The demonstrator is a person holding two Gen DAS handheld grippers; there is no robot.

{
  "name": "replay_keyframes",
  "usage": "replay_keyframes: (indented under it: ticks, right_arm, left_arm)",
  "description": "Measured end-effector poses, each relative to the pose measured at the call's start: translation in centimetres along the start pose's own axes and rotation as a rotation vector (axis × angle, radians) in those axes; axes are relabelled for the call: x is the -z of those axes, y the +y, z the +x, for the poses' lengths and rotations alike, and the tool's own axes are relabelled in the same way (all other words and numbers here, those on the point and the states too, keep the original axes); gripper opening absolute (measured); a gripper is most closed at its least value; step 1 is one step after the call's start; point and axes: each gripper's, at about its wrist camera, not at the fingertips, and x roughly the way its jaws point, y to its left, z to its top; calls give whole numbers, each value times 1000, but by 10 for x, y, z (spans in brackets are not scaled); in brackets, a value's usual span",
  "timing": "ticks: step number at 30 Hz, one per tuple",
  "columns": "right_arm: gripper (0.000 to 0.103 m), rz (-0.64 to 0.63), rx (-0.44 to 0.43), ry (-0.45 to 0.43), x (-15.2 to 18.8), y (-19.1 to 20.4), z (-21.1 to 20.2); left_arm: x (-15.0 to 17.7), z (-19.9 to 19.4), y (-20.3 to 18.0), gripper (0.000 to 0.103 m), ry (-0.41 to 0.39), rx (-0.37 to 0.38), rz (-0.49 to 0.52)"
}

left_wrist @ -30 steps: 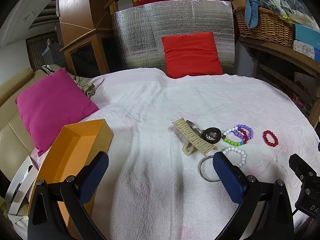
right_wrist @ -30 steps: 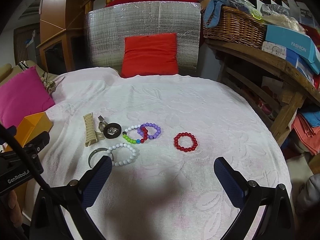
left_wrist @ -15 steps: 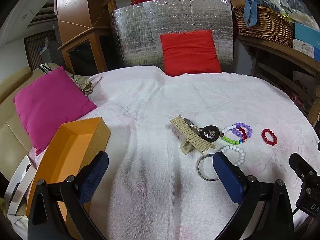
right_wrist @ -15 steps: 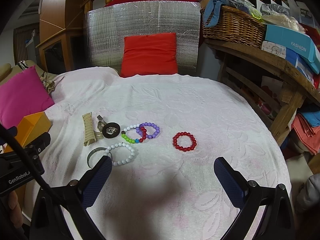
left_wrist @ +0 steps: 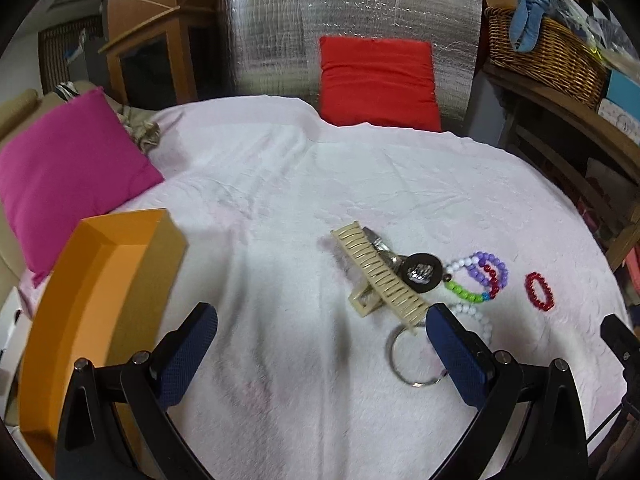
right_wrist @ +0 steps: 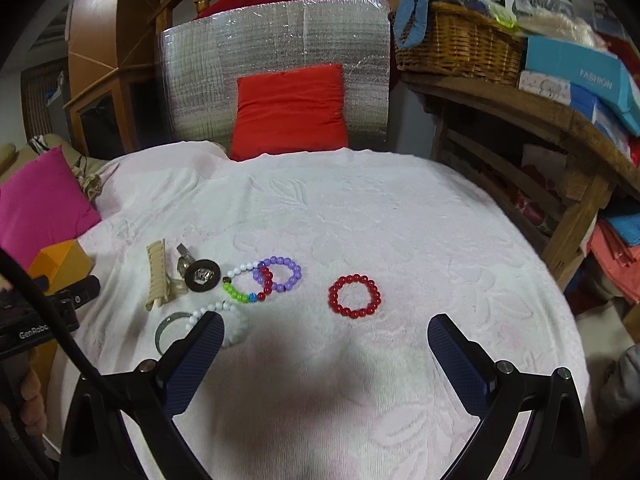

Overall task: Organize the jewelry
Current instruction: 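Grasp the beige hair claw clip with the left tool while the right tool approaches the white bead bracelet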

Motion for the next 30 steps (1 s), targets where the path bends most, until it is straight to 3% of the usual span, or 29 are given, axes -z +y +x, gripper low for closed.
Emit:
replay_keyframes:
  ticks: [5,14,17,22,24,26,30]
  right_arm:
    - [103,31,-14,38,-7,-10,17]
    - [101,67,2,49,-12,-36,32]
    - [97,86,-21,70,-14,-43,41]
    - [92,115,-34,94,-17,-47,52]
    - [89,120,-43,99,-18,-46,54]
    - [85,119,-51,106,-17,-43,57]
    - [82,133,-79,122,-16,-39,60]
  left_arm:
    - [-8,21,-17,103,33,53,-13]
    - [-21,68,-28,102,128,62,-80]
    - [-19,86,-28,86,186,84,-97]
    - [-11,113,-18,44,303,197,-164]
    - [-9,113,-16,39,307,216,-172]
    - [-9,107,-15,27,291,226,-161]
    - [-9,96,-10,26,262,239,-142]
